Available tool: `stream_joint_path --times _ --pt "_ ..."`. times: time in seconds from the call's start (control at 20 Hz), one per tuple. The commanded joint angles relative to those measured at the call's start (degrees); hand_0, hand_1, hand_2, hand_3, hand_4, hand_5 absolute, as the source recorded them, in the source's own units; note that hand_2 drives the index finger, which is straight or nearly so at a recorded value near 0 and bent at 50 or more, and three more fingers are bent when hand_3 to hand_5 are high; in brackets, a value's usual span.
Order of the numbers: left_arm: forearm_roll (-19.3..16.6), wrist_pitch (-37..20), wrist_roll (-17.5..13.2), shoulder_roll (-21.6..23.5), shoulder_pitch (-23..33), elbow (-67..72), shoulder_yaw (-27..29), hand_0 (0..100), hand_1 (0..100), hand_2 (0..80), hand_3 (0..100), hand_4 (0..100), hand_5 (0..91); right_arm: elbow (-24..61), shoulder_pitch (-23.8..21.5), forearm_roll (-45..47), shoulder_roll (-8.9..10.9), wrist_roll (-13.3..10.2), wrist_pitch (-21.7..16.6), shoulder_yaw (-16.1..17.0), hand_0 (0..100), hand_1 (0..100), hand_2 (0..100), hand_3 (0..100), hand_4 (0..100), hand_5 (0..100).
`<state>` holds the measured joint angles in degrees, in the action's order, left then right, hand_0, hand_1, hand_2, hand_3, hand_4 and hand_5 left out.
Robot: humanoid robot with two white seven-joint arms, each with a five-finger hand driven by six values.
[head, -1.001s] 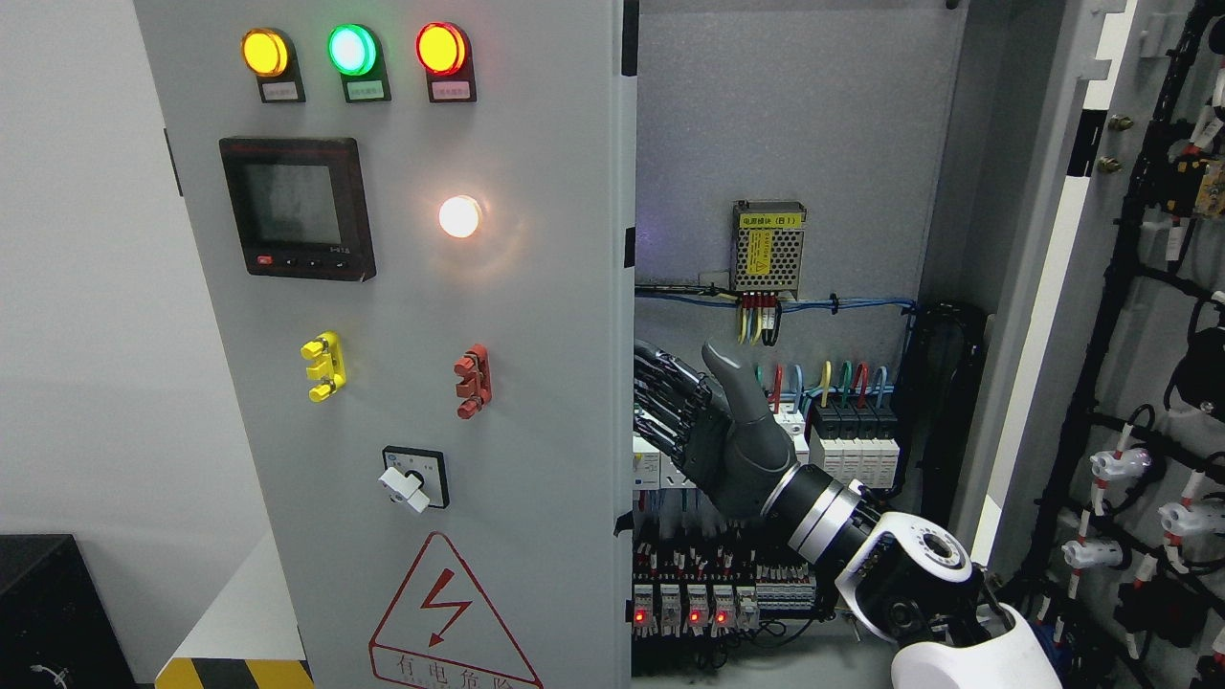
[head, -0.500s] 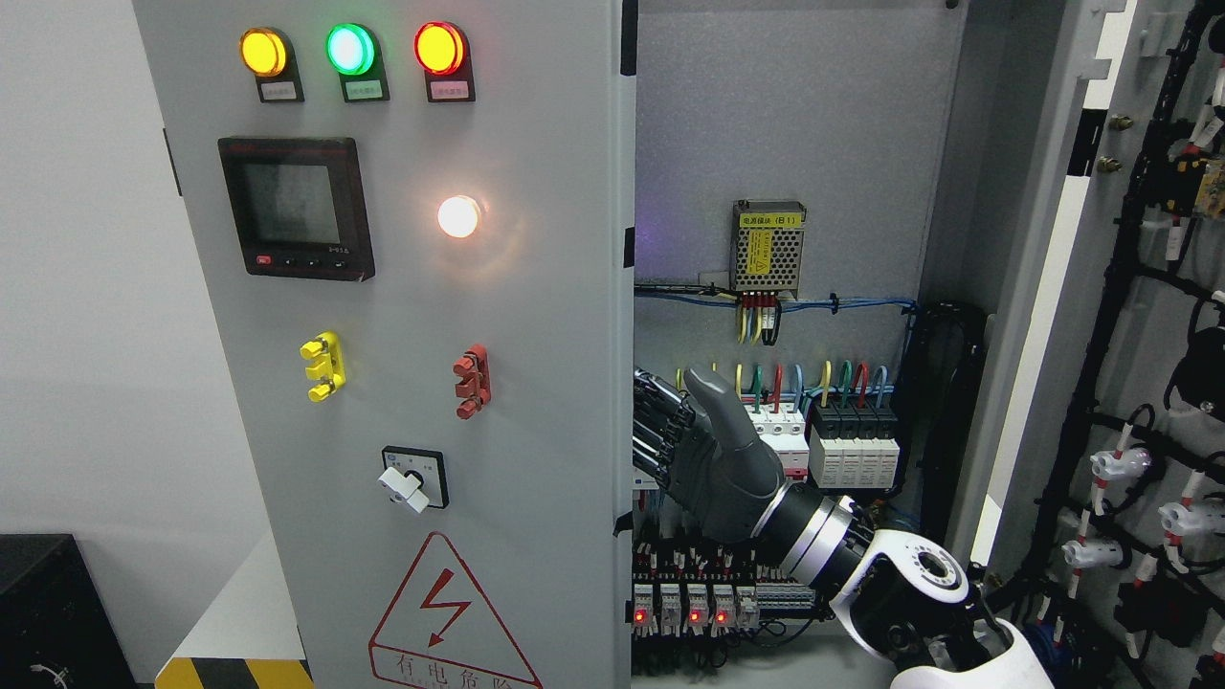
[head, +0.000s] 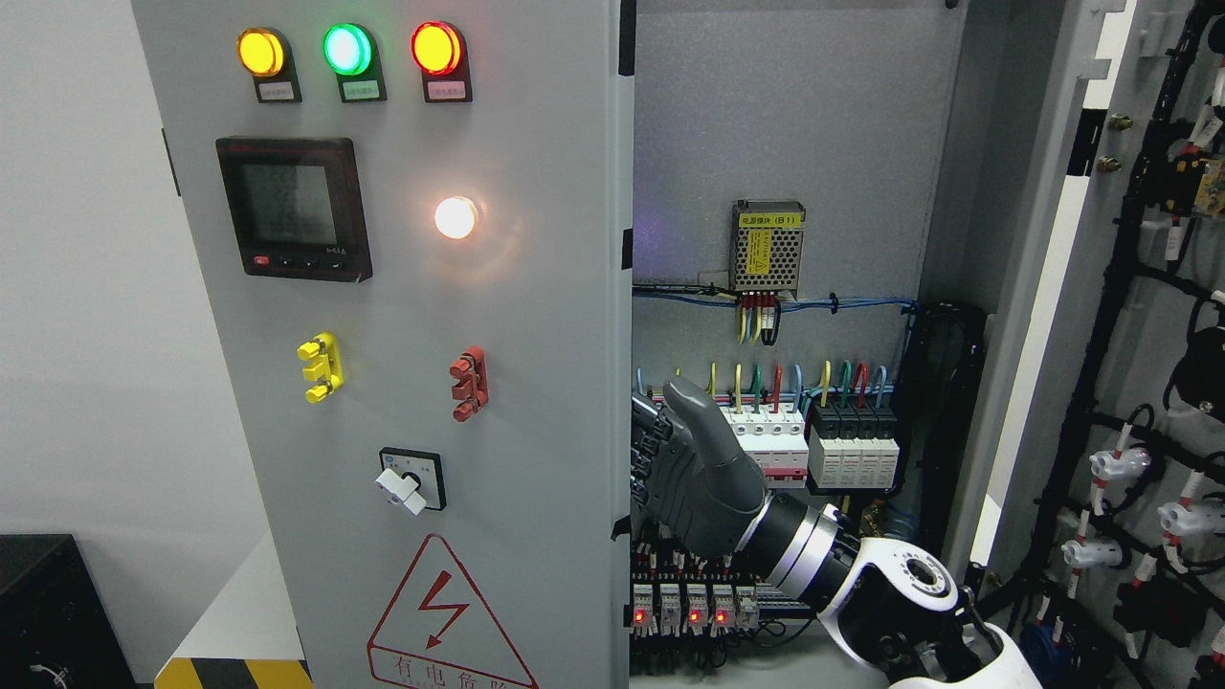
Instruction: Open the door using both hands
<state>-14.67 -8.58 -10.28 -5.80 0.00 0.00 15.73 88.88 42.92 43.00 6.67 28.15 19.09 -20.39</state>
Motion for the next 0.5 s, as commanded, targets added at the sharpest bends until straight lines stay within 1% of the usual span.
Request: stream_joint_path --times 0.0,0.45 --pt "-0.01 0.23 0.0 0.0 0.53 -1.23 0.0 12 56 0.0 0 0 0.0 2.0 -0.03 1.21 0.1 0.15 0.15 -2.29 7 14 0 0 0 0" --pt "-0.01 0.23 0.0 0.0 0.53 -1.14 0.0 12 56 0.0 0 0 0.0 3.75 -0.21 1.29 0.36 0.32 0.15 -4.3 7 14 0 0 0 0"
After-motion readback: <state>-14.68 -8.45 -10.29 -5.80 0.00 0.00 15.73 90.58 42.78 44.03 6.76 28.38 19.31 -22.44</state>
